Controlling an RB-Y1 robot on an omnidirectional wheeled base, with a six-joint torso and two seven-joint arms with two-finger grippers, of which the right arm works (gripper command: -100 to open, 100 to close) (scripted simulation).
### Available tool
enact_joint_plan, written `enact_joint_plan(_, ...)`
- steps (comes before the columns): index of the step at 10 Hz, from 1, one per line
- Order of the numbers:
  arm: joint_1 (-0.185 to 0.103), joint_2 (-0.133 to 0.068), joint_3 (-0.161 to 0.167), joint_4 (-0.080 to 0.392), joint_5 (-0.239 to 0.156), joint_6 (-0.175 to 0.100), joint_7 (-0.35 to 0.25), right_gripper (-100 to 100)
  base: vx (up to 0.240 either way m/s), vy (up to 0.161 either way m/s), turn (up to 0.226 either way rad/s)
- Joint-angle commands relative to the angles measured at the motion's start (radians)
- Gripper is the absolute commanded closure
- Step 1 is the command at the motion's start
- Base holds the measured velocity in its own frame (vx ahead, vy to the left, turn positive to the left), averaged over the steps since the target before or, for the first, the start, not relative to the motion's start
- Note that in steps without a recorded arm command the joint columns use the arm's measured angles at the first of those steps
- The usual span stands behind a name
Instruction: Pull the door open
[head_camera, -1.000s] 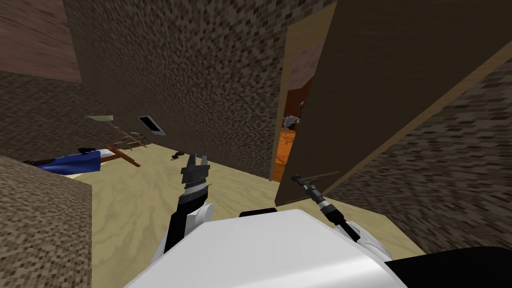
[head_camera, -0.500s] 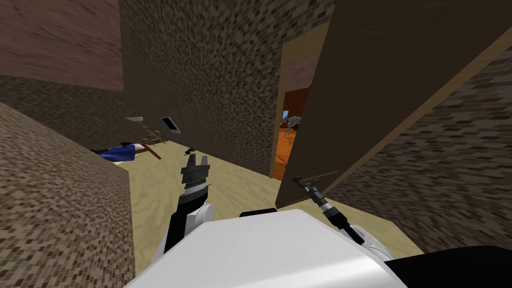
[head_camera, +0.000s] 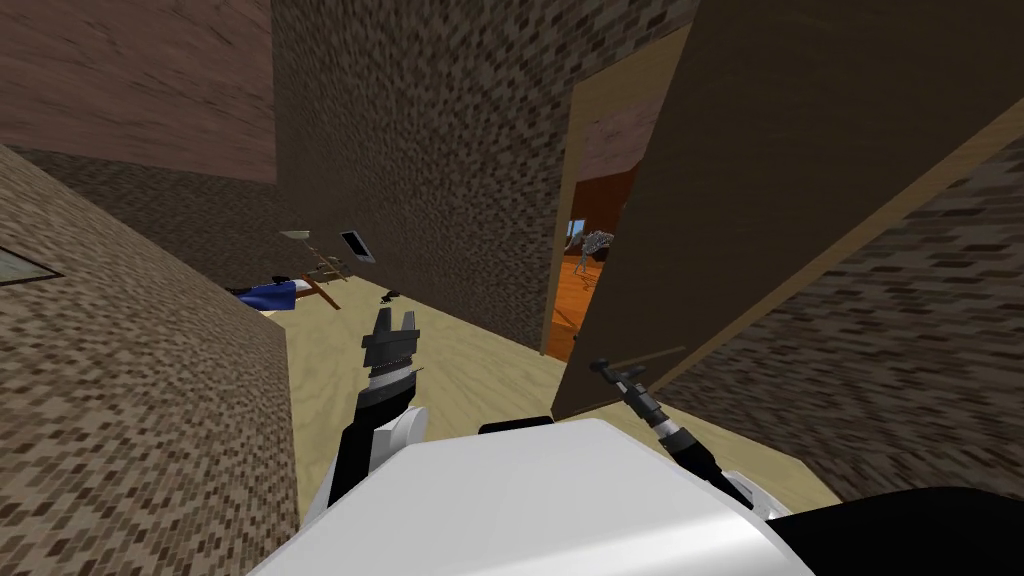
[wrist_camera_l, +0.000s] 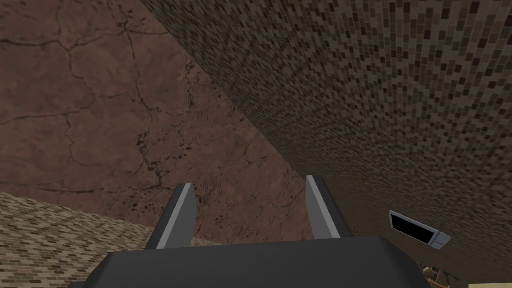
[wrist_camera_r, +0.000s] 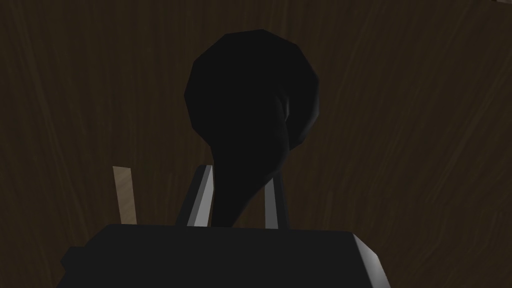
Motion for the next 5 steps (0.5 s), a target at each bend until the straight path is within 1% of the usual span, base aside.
enact_joint_plan(1,0.028,-0.002,0.003,0.004,0.001,-0.041,0.004,100,-0.076,-0.065,0.099)
enact_joint_plan(2,0.041,-0.004,0.004,0.012,0.002,-0.065,0.005,100,-0.101,-0.074,0.098)
enact_joint_plan(3,0.041,-0.004,0.004,0.012,0.002,-0.065,0.005,100,-0.070,-0.051,0.037)
enact_joint_plan(5,0.063,-0.008,0.006,0.029,0.003,-0.111,0.006,100,-0.066,-0.057,0.082)
